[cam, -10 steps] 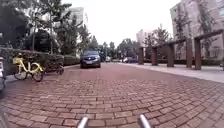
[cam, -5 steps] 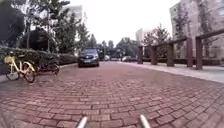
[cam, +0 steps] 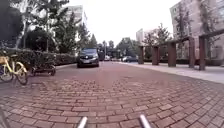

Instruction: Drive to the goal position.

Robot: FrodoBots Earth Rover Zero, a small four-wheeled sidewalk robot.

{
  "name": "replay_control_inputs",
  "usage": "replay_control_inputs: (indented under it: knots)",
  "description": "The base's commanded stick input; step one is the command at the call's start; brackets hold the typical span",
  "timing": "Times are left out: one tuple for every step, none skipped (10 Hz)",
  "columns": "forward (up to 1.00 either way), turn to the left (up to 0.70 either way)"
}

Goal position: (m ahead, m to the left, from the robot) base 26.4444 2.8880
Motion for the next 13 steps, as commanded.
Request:
replay_control_inputs:
  knots:
    - [0.7,0.0]
    - [0.7,0.0]
    - [0.7,0.0]
    - [0.7,0.0]
    - [0.7,0.0]
    - [0.7,0.0]
    - [0.7,0.0]
    - [0.7,0.0]
    - [0.7,0.0]
    - [0.7,0.0]
    - [0.7,0.0]
    - [0.7,0.0]
    - [0.7,0.0]
